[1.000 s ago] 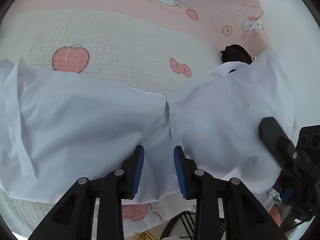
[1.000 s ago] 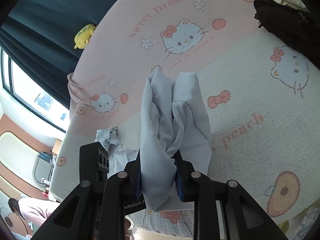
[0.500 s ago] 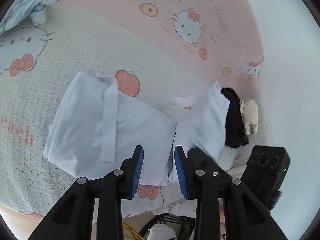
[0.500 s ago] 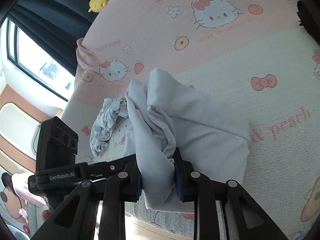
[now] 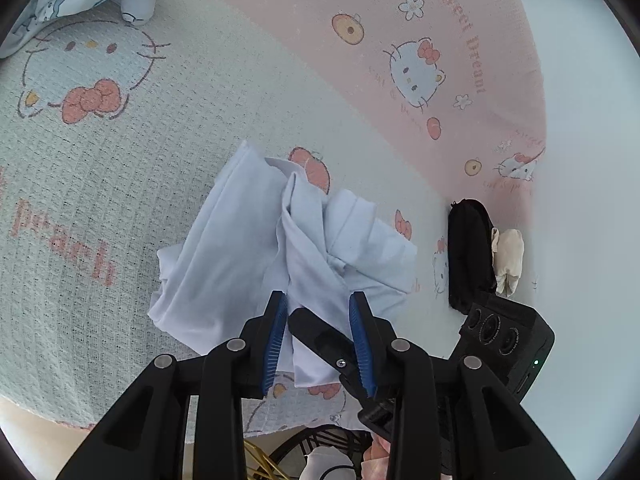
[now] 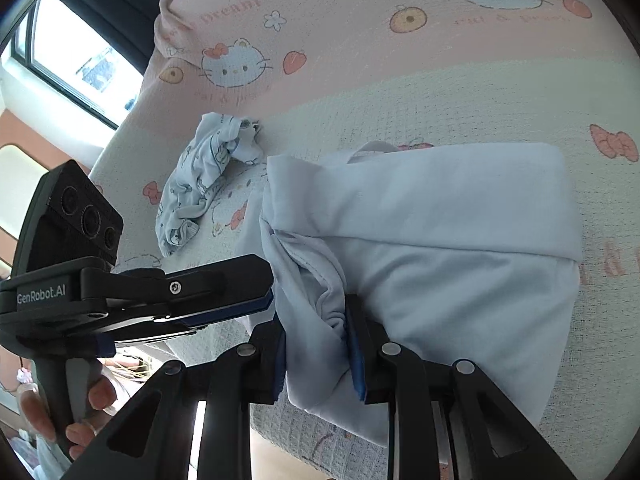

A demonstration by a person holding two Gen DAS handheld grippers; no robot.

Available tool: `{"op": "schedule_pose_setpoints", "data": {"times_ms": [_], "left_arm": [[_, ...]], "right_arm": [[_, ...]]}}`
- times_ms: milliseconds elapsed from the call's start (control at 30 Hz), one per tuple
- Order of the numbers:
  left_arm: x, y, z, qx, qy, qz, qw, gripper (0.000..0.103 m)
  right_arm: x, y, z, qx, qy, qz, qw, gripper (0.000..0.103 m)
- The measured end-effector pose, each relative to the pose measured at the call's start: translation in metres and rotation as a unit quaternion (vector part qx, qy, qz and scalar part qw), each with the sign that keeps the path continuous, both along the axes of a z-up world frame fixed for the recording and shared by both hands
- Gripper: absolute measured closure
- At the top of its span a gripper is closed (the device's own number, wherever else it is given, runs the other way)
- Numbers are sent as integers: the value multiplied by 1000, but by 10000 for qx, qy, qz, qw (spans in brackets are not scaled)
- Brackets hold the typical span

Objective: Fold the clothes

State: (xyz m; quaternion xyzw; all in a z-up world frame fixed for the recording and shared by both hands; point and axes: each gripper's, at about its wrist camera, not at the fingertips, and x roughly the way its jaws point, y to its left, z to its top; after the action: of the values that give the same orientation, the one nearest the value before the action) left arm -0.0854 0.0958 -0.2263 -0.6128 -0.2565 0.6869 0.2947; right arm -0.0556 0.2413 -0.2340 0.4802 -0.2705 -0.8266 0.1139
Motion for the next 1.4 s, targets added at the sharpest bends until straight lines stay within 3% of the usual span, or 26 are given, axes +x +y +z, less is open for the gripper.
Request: {"op": "schedule_pose_setpoints", "data": {"times_ms": [33, 100, 167, 300, 433, 500, 667, 767, 867, 967, 1033, 1233, 1400], "left_arm": [[-1, 0, 0, -5, 5, 14, 10000, 71], [-2, 0, 2, -19, 15, 45, 10000, 42], [-2, 2, 2, -59, 28, 60, 10000, 35], [1, 16, -1, -309, 49, -129, 9994, 35], [10, 31, -1, -1169, 568, -233, 9912, 40], [12, 36, -6, -1181, 559, -433, 9905, 56], [12, 36, -15, -1269, 397, -449, 9901, 56], [12, 35, -18, -1401, 387, -475, 9882, 56], [15, 36, -18, -1469, 463, -518, 9867, 56], [17, 39, -18, -1577, 540, -546, 9845, 56], [17, 42, -18, -1634, 591, -586, 9830, 56], [16, 36, -18, -1403, 476, -451, 9879, 56], [20, 17, -15, -582, 162, -67, 9982, 55]], "right_arm": [[-1, 0, -1, 1, -7, 15, 10000, 79], [-3, 0, -3, -6, -21, 42, 10000, 78], [-4, 0, -2, -9, -33, 50, 10000, 78], [-5, -1, 1, 59, -35, 49, 10000, 78], [-1, -1, 6, 171, -53, 45, 9998, 76], [2, -1, 7, 251, -200, 148, 9994, 74], [18, 9, 15, 233, -431, 248, 9985, 74], [30, 27, 26, 259, -324, 10, 9991, 74], [41, 55, 31, 265, -295, -441, 9982, 66], [50, 85, 25, -314, -306, -913, 9949, 66], [54, 99, 22, -357, -351, -1246, 9909, 65], [55, 120, 7, -471, -551, -1575, 9848, 65], [46, 109, -10, -1111, -633, -1511, 9802, 67]]}}
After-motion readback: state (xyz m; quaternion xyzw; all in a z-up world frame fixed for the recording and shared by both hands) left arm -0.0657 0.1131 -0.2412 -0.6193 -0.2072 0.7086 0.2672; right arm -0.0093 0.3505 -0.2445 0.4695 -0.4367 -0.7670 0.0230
